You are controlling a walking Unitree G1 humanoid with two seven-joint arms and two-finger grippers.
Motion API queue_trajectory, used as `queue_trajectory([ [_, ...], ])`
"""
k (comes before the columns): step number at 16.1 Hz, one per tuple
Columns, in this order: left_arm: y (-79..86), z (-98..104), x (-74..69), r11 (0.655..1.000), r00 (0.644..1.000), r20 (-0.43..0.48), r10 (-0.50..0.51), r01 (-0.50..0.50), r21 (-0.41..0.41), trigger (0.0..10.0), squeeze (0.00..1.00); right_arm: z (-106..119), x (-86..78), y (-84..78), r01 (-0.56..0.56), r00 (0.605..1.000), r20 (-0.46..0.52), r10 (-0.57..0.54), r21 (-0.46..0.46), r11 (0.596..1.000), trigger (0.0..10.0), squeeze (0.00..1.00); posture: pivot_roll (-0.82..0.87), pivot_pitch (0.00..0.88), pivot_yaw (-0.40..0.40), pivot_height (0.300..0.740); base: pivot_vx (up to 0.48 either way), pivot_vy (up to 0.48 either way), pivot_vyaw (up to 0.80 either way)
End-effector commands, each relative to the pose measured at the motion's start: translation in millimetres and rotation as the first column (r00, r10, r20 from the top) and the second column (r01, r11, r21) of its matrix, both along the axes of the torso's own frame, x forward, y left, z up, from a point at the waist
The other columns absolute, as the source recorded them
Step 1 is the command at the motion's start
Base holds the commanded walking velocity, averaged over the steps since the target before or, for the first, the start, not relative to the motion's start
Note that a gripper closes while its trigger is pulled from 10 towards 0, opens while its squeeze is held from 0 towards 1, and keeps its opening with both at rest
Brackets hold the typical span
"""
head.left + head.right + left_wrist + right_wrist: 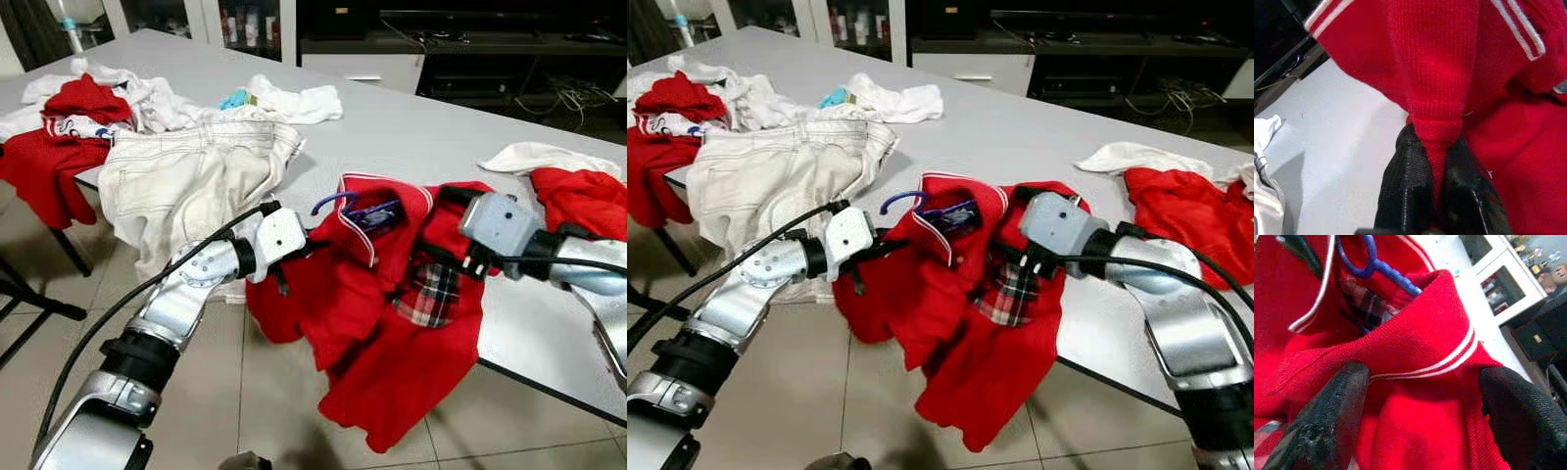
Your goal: Hang hanger
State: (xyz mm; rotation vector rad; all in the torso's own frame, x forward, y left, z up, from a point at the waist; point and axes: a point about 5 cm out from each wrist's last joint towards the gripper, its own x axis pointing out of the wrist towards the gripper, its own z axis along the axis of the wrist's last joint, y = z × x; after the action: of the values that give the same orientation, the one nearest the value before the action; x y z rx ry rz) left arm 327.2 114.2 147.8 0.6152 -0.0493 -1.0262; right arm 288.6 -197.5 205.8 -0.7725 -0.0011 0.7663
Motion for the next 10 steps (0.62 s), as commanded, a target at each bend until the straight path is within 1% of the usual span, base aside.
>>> queue_trajectory([
  [1, -3.8, 2.2, -2.3, 0.999, 0.999, 0.019, -0.035, 0.034, 0.012, 10.0, 0.00, 9.7, 3.3, -2.8, 0.013, 0.998, 0.054, -0.012, -0.007, 1.000, 10.0, 0.15, -0.05, 0.000, 0.002, 0.740, 0.000, 0.000, 0.00],
  [4, -2.9, 0.7, -2.3, 0.999, 0.999, 0.012, -0.038, 0.038, 0.024, 10.0, 0.00, 11.7, 2.9, -9.1, 0.006, 0.998, 0.062, -0.003, -0.055, 0.998, 10.0, 0.15, -0.05, 0.000, 0.005, 0.740, 0.000, 0.000, 0.00],
  [6, -2.2, 0.4, -1.0, 0.999, 0.999, 0.014, -0.033, 0.033, 0.030, 10.0, 0.00, 15.5, 1.6, -9.7, -0.003, 0.998, 0.060, 0.006, -0.058, 0.998, 10.0, 0.15, -0.06, 0.000, 0.007, 0.740, 0.000, 0.000, 0.00],
  [9, -6.3, 2.3, -0.8, 0.998, 0.998, 0.028, -0.052, 0.051, 0.029, 10.0, 0.00, 0.6, -1.8, -9.8, -0.045, 0.999, -0.014, 0.044, -0.106, 0.993, 10.0, 0.15, -0.06, 0.000, 0.008, 0.740, 0.000, 0.000, 0.00],
  [10, -7.3, 3.3, -0.8, 0.998, 0.998, 0.038, -0.058, 0.057, 0.031, 10.0, 0.00, -2.3, -0.1, -8.2, -0.049, 0.998, -0.039, 0.045, -0.088, 0.995, 10.0, 0.16, -0.07, 0.000, 0.008, 0.740, 0.000, 0.000, 0.00],
])
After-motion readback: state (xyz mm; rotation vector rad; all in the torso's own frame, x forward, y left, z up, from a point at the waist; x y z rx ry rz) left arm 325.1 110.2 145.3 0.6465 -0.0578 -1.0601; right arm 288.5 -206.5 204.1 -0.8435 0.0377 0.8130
